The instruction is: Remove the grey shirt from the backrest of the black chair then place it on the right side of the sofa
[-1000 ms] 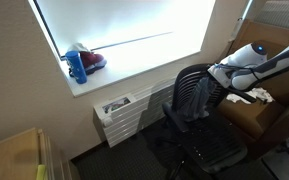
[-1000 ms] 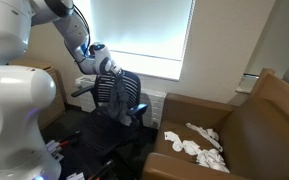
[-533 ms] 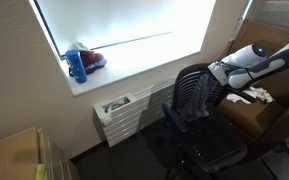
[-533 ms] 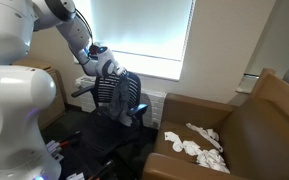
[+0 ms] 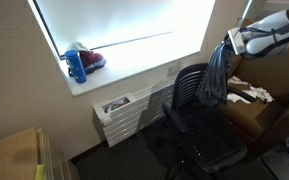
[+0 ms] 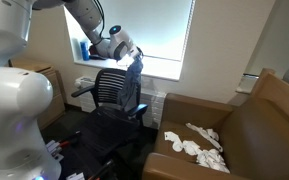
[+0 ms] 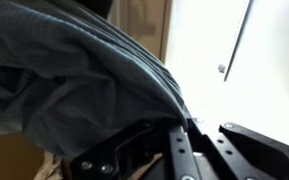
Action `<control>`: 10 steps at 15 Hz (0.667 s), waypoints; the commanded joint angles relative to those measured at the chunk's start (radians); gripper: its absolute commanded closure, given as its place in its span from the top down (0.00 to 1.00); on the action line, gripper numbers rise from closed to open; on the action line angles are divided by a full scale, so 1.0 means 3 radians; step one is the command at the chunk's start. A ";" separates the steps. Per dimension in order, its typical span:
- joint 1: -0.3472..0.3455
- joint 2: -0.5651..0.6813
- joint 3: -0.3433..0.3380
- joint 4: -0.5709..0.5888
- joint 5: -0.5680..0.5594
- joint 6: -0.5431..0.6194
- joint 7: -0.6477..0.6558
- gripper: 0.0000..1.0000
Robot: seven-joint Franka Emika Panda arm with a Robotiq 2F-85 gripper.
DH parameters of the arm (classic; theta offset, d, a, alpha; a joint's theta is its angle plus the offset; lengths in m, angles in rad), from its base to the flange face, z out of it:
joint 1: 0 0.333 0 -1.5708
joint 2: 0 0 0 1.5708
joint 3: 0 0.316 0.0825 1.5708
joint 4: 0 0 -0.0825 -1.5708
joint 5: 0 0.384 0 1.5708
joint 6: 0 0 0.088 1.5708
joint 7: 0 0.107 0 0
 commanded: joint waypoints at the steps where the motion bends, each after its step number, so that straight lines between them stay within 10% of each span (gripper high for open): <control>1: -0.0790 -0.0847 0.0888 -0.0419 -0.0690 -0.0048 0.0004 0.01; 10: -0.2707 -0.0886 0.3195 -0.0944 -0.2606 0.0762 0.0888 0.01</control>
